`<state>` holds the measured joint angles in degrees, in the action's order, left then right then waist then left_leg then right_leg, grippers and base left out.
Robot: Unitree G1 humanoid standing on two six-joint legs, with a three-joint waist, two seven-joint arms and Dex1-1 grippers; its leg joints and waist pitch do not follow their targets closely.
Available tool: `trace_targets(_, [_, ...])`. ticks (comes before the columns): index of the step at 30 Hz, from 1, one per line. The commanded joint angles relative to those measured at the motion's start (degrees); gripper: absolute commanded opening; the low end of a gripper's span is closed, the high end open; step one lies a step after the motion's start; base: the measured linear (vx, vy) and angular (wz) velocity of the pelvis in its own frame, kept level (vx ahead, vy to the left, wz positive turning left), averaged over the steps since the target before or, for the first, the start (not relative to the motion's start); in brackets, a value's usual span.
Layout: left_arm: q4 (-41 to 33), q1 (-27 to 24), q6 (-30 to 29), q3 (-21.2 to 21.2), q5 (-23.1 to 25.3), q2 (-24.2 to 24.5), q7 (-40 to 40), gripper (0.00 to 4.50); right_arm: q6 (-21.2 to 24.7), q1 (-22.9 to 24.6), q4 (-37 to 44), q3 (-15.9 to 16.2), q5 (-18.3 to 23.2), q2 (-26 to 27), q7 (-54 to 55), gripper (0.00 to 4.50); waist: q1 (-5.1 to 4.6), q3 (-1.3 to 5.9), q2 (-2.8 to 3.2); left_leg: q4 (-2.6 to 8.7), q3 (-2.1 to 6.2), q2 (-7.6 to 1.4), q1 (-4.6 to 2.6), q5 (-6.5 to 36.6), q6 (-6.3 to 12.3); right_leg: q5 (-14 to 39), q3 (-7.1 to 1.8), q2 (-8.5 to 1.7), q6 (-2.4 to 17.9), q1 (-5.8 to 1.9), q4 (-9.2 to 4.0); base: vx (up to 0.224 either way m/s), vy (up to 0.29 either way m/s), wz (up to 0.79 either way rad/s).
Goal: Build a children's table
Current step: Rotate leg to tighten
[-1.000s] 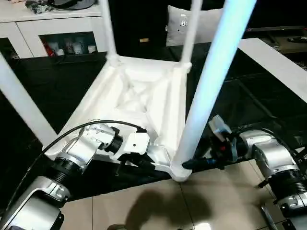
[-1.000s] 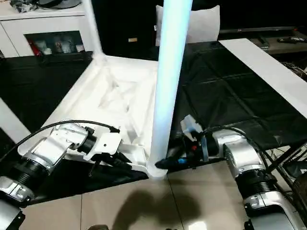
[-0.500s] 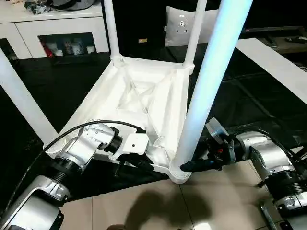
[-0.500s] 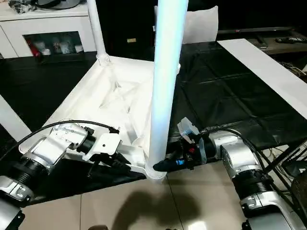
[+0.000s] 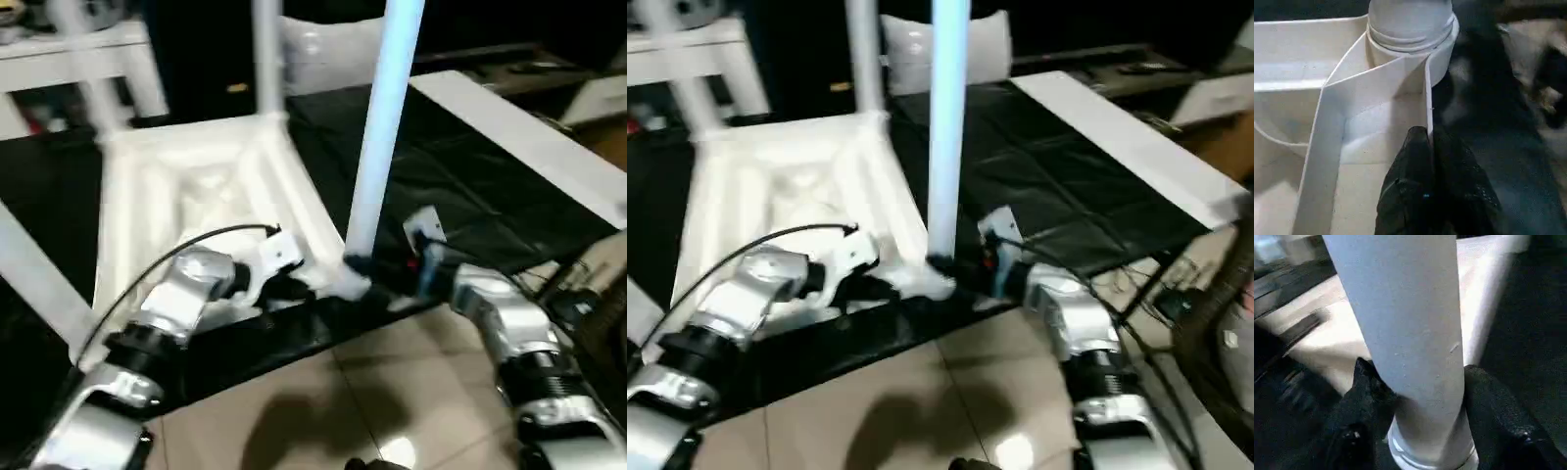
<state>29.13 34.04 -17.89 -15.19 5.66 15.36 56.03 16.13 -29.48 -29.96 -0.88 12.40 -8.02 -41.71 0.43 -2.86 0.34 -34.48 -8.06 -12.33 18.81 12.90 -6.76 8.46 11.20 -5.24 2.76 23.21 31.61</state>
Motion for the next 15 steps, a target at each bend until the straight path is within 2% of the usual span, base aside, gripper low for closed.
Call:
trace_targets(1, [-3.1,0.5,-0.5,-3.2,-2.8,-5.9,0.6,0.00,1.0,-3.1,-1.7,-1.3,0.5,4.0,9.0,1.99,0.17,3.38,0.72,3.88,-0.09,-0.30,0.88,12.5,3.58,28.4,-1.79,-3.56,-0.7,-4.26,-6.05,0.000,0.000,0.00])
trace_targets(2, [-3.3,0.5,-0.6,-3.2,-2.8,-6.4,0.1,0.00,0.3,-3.1,-1.9,-1.3,0.4,4.5,9.4,1.99,0.17,3.38,0.72,3.88,-0.09,-0.30,0.88,12.5,3.58,28.4,-1.79,-3.56,-0.7,-4.26,-6.05,0.000,0.000,0.00])
trace_targets(3, [-3.9,0.4,-1.0,-3.3,-2.8,-7.1,-0.5,0.00,-1.0,-3.0,-2.0,-1.0,-0.1,5.1,9.9,1.99,0.07,3.67,0.96,4.14,0.07,-0.87,1.30,11.0,4.06,24.0,-2.12,-3.86,1.1,-4.66,-5.24,0.000,0.000,0.00])
trace_targets(4, [-4.0,0.4,-1.0,-3.3,-2.8,-7.3,-0.6,0.00,-1.2,-2.9,-2.0,-0.9,-0.2,5.3,9.9,2.34,0.17,3.65,0.59,4.13,-0.17,-0.84,1.18,10.0,4.21,22.0,-2.56,-3.87,2.4,-4.37,-4.91,0.000,0.000,0.00])
trace_targets(5, [-4.3,0.4,-1.3,-3.2,-2.7,-7.5,-1.0,0.00,-1.4,-2.8,-1.9,-0.8,-0.1,5.5,10.1,2.54,0.25,3.69,0.60,4.13,-0.27,-0.77,1.04,9.6,4.38,21.4,-2.75,-3.84,3.1,-4.27,-4.70,0.000,0.000,0.00])
trace_targets(6, [-4.3,0.4,-1.0,-3.4,-2.4,-7.3,-1.2,0.00,-1.0,-2.5,-1.2,-0.8,0.1,5.5,9.8,2.54,0.30,3.69,0.50,4.13,-0.43,-0.72,1.03,8.9,4.75,21.7,-3.04,-3.87,3.9,-4.15,-4.60,0.000,0.000,0.00])
trace_targets(8, [-4.3,0.3,-0.4,-3.5,-2.1,-6.6,-1.0,0.00,-0.4,-2.1,-0.4,-0.8,0.2,5.1,9.1,2.83,0.91,4.07,0.53,3.99,-0.58,-0.75,1.01,6.2,5.36,19.5,-3.43,-3.99,5.2,-4.21,-4.09,0.000,0.000,0.00])
trace_targets(11, [-3.6,0.0,1.9,-3.5,-1.2,-4.4,0.6,0.00,-0.8,-0.6,1.8,-0.5,0.6,2.0,3.4,3.06,2.38,4.45,0.49,3.76,-0.62,-0.90,1.34,0.6,7.35,12.7,-3.87,-3.89,6.9,-4.45,-2.74,0.023,-0.014,0.01])
trace_targets(12, [-3.4,0.0,2.3,-3.5,-1.0,-4.0,0.8,0.00,-0.9,-0.4,2.0,-0.5,0.7,1.4,2.7,3.14,2.55,4.51,0.48,3.69,-0.67,-0.91,1.39,-0.6,7.84,11.1,-3.99,-3.88,7.3,-4.36,-2.36,0.000,0.000,0.00])
trace_targets(13, [-3.2,0.0,2.8,-3.6,-0.9,-3.6,1.2,0.00,-1.3,-0.2,2.2,-0.3,0.8,0.7,1.2,3.20,3.29,4.46,0.41,3.47,-0.71,-0.94,1.45,-2.8,8.74,8.5,-4.18,-3.90,8.1,-4.21,-1.83,0.000,0.000,0.00])
trace_targets(15, [-2.9,0.0,3.5,-3.8,-0.8,-2.6,2.2,0.00,-1.4,0.5,3.1,0.3,1.6,-1.6,-3.1,3.39,3.97,4.41,0.31,3.49,-0.87,-0.93,1.37,-2.2,8.94,9.7,-4.21,-3.92,8.0,-4.23,-1.82,0.000,0.000,0.00])
